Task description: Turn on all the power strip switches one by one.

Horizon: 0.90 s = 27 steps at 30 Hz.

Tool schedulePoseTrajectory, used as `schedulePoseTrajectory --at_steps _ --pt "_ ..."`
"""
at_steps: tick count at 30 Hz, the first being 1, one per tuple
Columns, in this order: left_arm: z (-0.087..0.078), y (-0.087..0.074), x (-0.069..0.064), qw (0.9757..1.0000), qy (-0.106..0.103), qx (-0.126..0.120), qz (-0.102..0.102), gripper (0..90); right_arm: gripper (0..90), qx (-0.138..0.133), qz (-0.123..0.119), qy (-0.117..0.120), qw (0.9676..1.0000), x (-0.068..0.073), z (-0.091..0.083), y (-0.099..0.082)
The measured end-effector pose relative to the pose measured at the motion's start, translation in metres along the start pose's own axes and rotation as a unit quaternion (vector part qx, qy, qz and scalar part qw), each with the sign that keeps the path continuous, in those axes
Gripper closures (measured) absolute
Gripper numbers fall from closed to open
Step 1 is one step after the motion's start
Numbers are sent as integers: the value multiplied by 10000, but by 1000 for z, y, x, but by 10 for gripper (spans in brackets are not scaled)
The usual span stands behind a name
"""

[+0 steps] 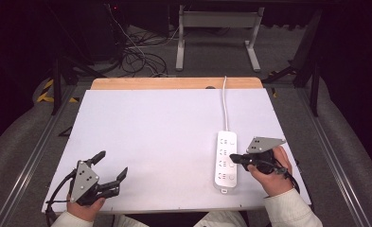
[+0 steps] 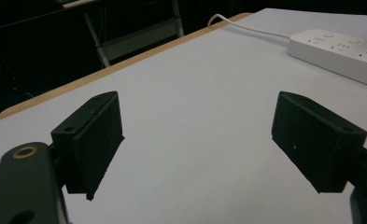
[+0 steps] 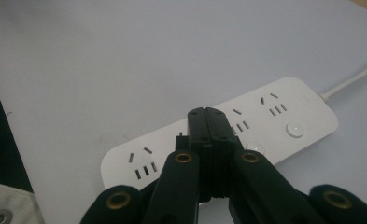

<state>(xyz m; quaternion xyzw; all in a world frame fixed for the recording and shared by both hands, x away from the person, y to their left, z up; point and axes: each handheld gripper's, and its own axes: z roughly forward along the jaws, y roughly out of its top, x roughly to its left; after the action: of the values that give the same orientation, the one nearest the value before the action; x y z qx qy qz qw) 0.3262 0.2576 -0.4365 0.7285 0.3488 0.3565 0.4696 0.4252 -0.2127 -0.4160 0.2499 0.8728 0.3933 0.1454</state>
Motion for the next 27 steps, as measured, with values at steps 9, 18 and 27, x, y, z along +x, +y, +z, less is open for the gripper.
schedulePoseTrajectory --at_steps 9,18,27 --pt "0 0 0 10000 1 -5 3 167 900 157 -218 -7 9996 16 -5 2" --pt "-1 0 -1 10000 0 -8 10 167 900 518 -230 206 9982 22 2 -9" --pt "0 0 0 10000 10 -2 14 167 900 796 -205 308 9961 21 10 -18"
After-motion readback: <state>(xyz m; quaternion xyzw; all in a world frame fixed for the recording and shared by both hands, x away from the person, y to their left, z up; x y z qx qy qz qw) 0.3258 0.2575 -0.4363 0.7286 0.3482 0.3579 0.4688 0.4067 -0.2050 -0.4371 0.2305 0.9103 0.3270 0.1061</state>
